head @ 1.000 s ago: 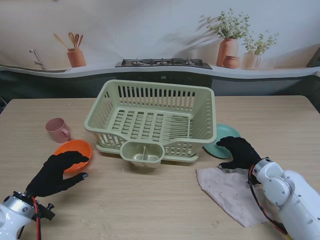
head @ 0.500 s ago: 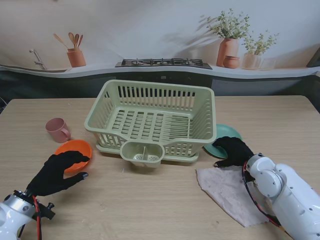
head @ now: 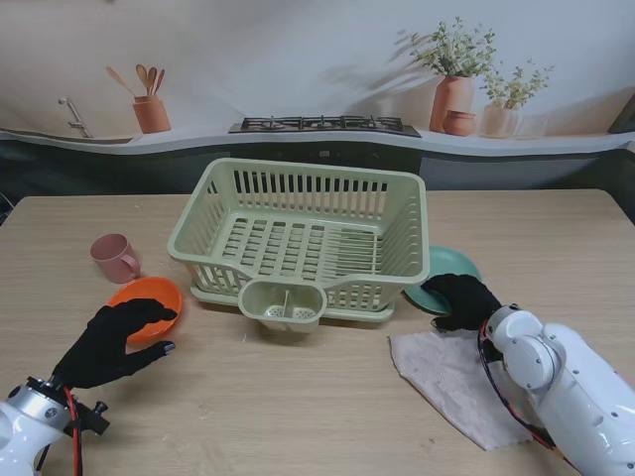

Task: Clear dishes and wipe the table

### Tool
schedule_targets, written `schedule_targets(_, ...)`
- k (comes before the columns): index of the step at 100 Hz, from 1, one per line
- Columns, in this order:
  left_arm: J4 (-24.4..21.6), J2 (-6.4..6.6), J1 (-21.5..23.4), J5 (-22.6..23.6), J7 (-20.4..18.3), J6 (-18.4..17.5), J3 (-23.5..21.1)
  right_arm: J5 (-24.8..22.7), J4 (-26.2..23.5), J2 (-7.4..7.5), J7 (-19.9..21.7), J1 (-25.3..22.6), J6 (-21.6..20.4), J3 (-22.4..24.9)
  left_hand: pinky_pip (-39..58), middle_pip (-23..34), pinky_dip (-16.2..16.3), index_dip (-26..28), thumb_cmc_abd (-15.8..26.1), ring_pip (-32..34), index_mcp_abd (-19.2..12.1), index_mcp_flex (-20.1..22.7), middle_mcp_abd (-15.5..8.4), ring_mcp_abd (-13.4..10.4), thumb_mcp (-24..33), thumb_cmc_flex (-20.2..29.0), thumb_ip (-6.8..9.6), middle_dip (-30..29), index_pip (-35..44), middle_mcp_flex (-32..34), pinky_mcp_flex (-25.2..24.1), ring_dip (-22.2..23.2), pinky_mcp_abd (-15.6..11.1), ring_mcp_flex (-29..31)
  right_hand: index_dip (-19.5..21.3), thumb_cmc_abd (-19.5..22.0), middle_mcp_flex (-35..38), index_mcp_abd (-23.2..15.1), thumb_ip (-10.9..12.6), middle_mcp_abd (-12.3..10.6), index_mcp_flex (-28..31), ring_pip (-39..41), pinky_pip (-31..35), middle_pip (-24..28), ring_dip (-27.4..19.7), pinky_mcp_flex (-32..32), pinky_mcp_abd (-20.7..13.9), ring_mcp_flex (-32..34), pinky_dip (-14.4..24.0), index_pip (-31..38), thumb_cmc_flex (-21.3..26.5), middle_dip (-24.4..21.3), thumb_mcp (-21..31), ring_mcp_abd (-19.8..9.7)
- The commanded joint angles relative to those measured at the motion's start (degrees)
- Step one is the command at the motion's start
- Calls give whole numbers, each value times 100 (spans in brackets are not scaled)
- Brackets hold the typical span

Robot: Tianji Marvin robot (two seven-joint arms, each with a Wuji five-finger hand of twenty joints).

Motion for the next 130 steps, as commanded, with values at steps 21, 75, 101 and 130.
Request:
schedule_targets(21,-18,-3,16,-19,-76,12,6,-163,118,30,126,-62,84,-139,-165,-48,-112,28,73,-31,-112,95,-213,-143,-32,-204,69,-114,29,4,-31,82,-54,25,193,528,8,-55,-200,-127,257,650,258,882,-14,210,-75,58,-85,1082,1298,373,301,-203)
schedule_targets(75,-8,-5,10,-24,-60,-3,13,-150,172,-67,-602,-79,-217,15,-171,-58,-116,26,116,-37,-109,95,-208,-137,-111,-195,75,-120,27,12,-32,80,-43,30,448,1443,926,-67,-263,230,1033,1053,2475,1149,121,848,846,1053,-1976,1590,2663,536,548,195)
schedule_targets(101,0,-11,15,-9,-31,-26,7,-265,68,-119,-1084,-127,-536,281,-173,-58,-118,27,117,-38,-110,100,-211,-136,-127,-191,77,-120,30,14,-31,81,-43,31,426,1426,1543,91,-288,573,1701,1114,2983,1123,133,1292,1703,1689,-2412,1502,2792,531,570,706)
schedule_targets(130,-7,-13,23,-14,-24,-25,5,-427,123,-171,-1659,-62,-603,392,-173,-58,-118,26,121,-41,-110,97,-206,-141,-138,-192,79,-120,28,15,-31,80,-43,28,304,1244,2822,418,-315,1121,2951,1392,3576,980,225,2504,2325,2854,-2505,1304,2906,491,759,1534)
